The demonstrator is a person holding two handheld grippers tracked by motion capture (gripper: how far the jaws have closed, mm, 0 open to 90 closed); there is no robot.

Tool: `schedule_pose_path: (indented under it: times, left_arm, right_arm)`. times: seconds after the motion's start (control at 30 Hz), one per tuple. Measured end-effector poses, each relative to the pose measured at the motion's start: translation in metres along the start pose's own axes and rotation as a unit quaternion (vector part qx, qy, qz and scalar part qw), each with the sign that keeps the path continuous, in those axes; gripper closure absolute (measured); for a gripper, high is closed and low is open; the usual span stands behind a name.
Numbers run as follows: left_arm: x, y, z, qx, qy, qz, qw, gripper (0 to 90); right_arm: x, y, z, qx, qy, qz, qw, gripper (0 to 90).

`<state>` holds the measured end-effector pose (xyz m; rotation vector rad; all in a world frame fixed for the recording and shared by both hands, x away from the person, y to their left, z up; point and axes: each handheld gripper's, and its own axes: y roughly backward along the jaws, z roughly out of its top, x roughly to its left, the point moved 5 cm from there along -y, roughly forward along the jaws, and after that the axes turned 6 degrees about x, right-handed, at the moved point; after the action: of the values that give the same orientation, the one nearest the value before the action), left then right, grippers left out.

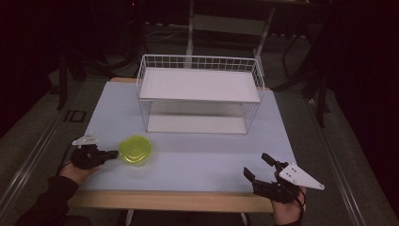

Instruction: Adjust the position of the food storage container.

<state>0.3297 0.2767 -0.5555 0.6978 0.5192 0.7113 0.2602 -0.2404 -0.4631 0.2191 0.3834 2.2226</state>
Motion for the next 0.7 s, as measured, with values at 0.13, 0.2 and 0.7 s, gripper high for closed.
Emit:
schedule_pose_path:
  times: [0.13,0.2,0.7]
  left_arm:
    - [-0.005,-0.013,0.003,0.025,-0.001,-0.018,0.9995,90.0]
    - [-0.007,-0.015,0.003,0.030,-0.005,-0.020,0.9993,90.0]
    - [-0.049,-0.045,0.030,0.050,-0.043,-0.057,0.9962,90.0]
  right_arm:
    - [0.000,0.001,0.000,0.001,-0.002,0.000,1.0000,17.1]
    - [0.000,0.001,0.000,0.000,-0.002,0.001,1.0000,17.1]
    - [-0.001,0.002,-0.001,0.000,-0.003,0.003,1.0000,17.2]
